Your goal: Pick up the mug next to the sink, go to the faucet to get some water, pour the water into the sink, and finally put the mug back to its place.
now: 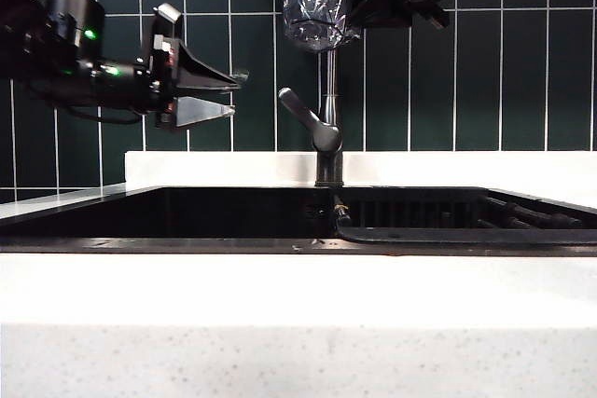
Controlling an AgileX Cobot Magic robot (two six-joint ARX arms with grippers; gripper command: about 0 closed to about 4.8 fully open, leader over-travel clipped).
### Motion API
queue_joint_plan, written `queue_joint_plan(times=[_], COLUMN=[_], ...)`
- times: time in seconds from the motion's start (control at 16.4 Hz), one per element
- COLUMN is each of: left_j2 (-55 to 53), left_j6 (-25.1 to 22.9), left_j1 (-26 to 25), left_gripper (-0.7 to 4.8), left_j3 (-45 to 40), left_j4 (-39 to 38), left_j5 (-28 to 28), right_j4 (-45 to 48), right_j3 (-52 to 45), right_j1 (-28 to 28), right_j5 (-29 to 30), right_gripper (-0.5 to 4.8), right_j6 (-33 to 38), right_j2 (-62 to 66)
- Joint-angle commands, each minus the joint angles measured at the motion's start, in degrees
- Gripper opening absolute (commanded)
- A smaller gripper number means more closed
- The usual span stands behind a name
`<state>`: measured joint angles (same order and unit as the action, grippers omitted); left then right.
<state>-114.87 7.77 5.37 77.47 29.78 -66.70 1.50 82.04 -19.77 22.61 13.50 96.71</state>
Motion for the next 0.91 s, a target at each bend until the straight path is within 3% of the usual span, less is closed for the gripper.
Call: queue_joint_plan(times=[0.06,0.18,0.36,0.67,0.73,0.85,0.91], left_j2=[-2.71,-2.69,-2.69,-3.37,-5.05,-9.20,-10.40], left_j6=[0.15,-0.81,1.88,-4.70,-3.67,0.00,0.26], left_j1=[-0.02,0.35,0.50,0.46,0.46,0.46,0.46], left_gripper=[3.55,3.54,3.44,3.45,3.53,4.58,4.58], left_j3=[3.45,3.45,3.45,4.83,7.48,13.64,15.28], left_j4=[-0.20,-0.04,0.33,1.46,1.11,0.96,0.85], left_j5=[2.80,6.99,6.80,-1.62,-3.04,-5.46,-5.79], right_j4=[1.29,1.31,1.31,1.29,1.29,1.14,1.05], right_j3=[0.79,0.79,0.79,0.79,0.79,0.76,0.76], right_j1=[0.02,0.00,0.00,0.00,0.00,0.00,0.00], right_j5=[0.44,0.68,1.60,1.62,1.62,1.75,1.75], right_gripper=[-0.05,-0.05,-0.05,-0.05,-0.05,-0.05,-0.05], right_j6=[0.28,0.42,0.42,0.37,0.37,0.39,0.39], right_j2=[-0.52,-0.52,-0.52,-0.52,-0.52,-0.52,-0.52])
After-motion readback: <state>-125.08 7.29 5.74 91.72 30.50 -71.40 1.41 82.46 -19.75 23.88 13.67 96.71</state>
